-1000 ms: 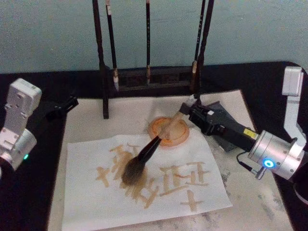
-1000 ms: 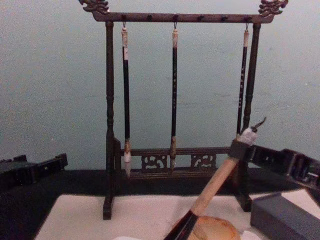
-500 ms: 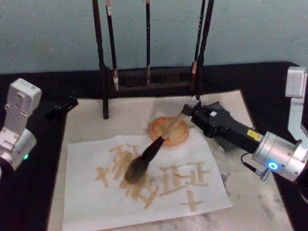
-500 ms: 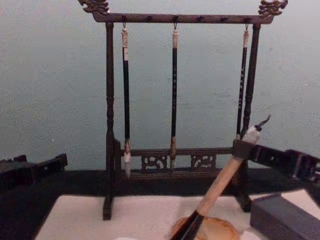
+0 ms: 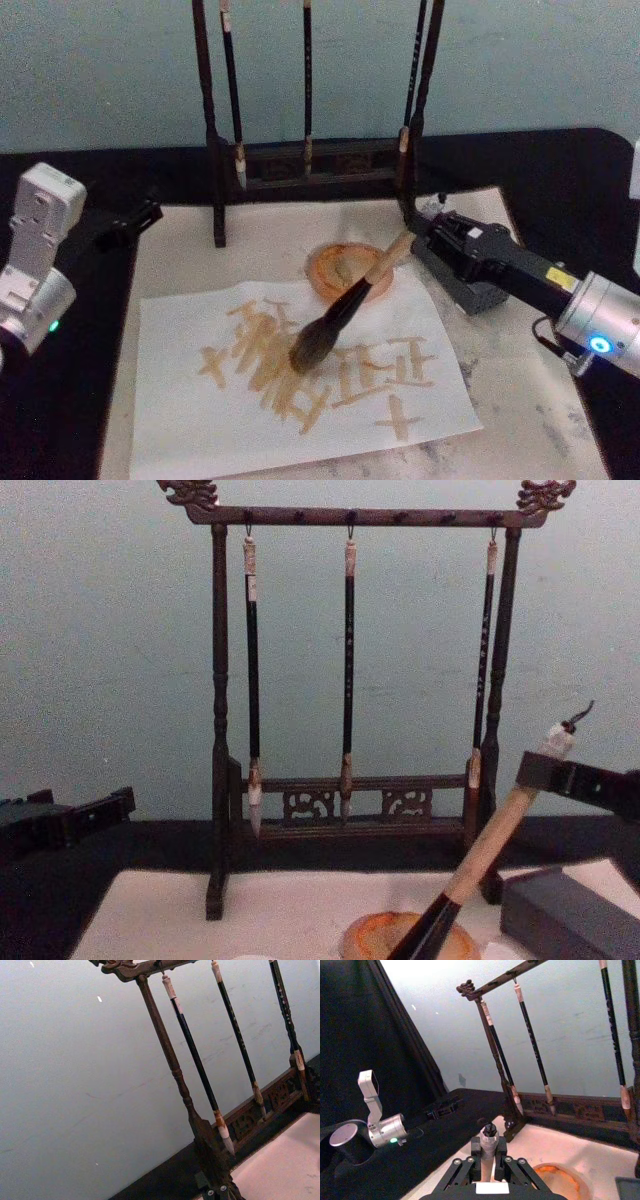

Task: Pick up the brush from the inkstone, write on the paper, then place the brush back to its original position.

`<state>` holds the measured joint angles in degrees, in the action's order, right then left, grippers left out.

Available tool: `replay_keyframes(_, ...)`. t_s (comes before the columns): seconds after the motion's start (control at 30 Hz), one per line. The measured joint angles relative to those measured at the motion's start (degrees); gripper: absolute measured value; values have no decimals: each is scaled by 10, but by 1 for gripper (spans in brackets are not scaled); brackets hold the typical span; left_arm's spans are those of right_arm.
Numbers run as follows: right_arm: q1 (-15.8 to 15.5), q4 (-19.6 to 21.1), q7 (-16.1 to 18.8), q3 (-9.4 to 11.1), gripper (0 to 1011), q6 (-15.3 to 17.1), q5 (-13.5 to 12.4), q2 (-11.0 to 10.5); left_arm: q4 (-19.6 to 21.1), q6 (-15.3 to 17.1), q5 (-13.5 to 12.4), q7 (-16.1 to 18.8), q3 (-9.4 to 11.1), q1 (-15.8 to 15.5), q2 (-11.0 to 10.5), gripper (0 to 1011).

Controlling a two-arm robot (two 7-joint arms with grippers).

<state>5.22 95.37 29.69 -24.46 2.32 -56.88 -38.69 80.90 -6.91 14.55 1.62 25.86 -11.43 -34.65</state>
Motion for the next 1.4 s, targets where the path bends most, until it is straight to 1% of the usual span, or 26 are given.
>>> replay_keyframes(0.13, -8, 6, 0, 8, 170, 1, 0, -6, 0, 0, 0, 0, 0, 0, 0, 1002)
replay_keyframes(0.4, -25, 29, 5, 31, 170, -4, -9, -21, 0, 0, 0, 0, 0, 0, 0, 1002)
replay_keyframes(0.43, -26, 33, 4, 33, 170, -5, -8, -23, 0, 0, 0, 0, 0, 0, 0, 1002)
replay_keyframes(0.57, -26, 56, -1, 38, 170, -7, 8, -32, 0, 0, 0, 0, 0, 0, 0, 1000)
replay_keyframes(0.6, -24, 66, -4, 38, 170, -7, 17, -34, 0, 0, 0, 0, 0, 0, 0, 1000)
replay_keyframes(0.67, -22, 72, -6, 38, 170, -6, 24, -35, 0, 0, 0, 0, 0, 0, 0, 1002)
replay_keyframes(0.77, -14, 86, -12, 30, 170, 0, 45, -35, 0, 0, 0, 0, 0, 0, 0, 1002)
replay_keyframes(0.8, -14, 86, -12, 30, 170, 0, 45, -35, 0, 0, 0, 0, 0, 0, 0, 1002)
replay_keyframes(0.87, -7, 93, -16, 21, 170, 6, 64, -33, 0, 0, 0, 0, 0, 0, 0, 1002)
replay_keyframes(0.9, -2, 98, -19, 14, 170, 10, 78, -32, 0, 0, 0, 0, 0, 0, 0, 1002)
replay_keyframes(1.0, 5, 105, -28, 2, 171, 17, 106, -31, 0, 0, 0, 0, 0, 0, 0, 1002)
replay_keyframes(1.03, 9, 109, -33, -5, 170, 21, 123, -30, 0, 0, 0, 0, 0, 0, 0, 1002)
replay_keyframes(1.1, 15, 114, -37, -14, 170, 27, 144, -27, 0, 0, 0, 0, 0, 0, 0, 1002)
replay_keyframes(1.2, 20, 116, -39, -21, 170, 33, 163, -22, 0, 0, 0, 0, 0, 0, 0, 1002)
replay_keyframes(1.33, 25, 115, -39, -28, 170, 40, 181, -16, 0, 0, 0, 0, 0, 0, 0, 1002)
replay_keyframes(1.4, 25, 115, -39, -29, 170, 41, 187, -15, 0, 0, 0, 0, 0, 0, 0, 1002)
